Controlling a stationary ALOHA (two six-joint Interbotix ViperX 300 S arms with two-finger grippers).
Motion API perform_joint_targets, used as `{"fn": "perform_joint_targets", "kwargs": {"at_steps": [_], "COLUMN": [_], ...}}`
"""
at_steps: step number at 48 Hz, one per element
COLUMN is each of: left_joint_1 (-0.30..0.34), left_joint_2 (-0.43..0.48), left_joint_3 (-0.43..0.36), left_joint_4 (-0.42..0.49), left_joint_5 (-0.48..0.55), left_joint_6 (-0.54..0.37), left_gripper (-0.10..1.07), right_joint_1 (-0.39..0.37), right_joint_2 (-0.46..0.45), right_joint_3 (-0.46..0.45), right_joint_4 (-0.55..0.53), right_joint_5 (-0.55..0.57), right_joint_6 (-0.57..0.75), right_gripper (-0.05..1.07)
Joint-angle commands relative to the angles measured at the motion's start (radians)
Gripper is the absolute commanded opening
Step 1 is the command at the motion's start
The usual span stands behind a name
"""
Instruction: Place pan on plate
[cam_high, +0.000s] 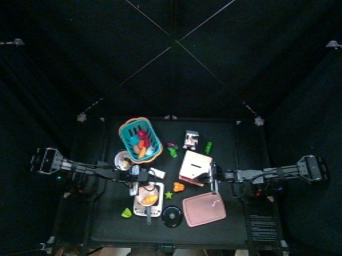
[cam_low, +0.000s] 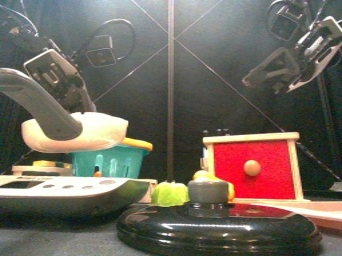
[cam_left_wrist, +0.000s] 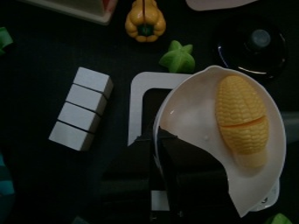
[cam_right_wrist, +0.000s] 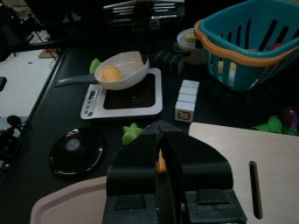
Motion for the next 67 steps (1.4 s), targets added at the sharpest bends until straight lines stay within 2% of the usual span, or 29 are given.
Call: {"fn": "perform_joint_targets", "kwargs": {"at_steps": [1,10,16,22,28,43,53,67], "left_joint_1": [0.0,-0.003,-0.003,-0.009,-0.021,-0.067,-0.078,-0.101], "left_joint_2": [-0.005,-0.002,0.026,0.092,0.175,0.405,0.491,0.606], "left_joint_3": [-0.031,-0.064,-0.106,-0.169,-0.244,-0.485,-0.603,-0.756], "left_joint_4": [-0.002,-0.025,-0.081,-0.146,-0.17,-0.167,-0.169,-0.17], "left_joint_5": [-0.009,-0.009,-0.009,-0.009,-0.015,-0.017,-0.015,-0.008], "left_joint_6": [-0.002,-0.003,-0.003,-0.003,-0.003,0.0,-0.003,-0.002], "left_gripper": [0.43,0.43,0.43,0.43,0.43,0.43,0.43,0.43], "right_joint_1": [-0.002,0.0,0.0,-0.002,0.0,0.0,0.0,0.0], "right_joint_2": [-0.005,-0.012,-0.021,-0.038,-0.069,-0.19,-0.245,-0.264], "right_joint_3": [-0.025,-0.025,-0.023,-0.023,-0.017,0.025,0.052,0.049], "right_joint_4": [0.003,0.002,0.006,0.026,0.063,0.172,0.202,0.216], "right_joint_5": [-0.003,-0.005,-0.003,0.005,0.04,0.227,0.374,0.549], "right_joint_6": [0.0,0.0,0.002,0.002,0.002,0.002,0.002,0.003], "right_gripper": [0.01,0.01,0.01,0.01,0.01,0.01,0.01,0.01]}}
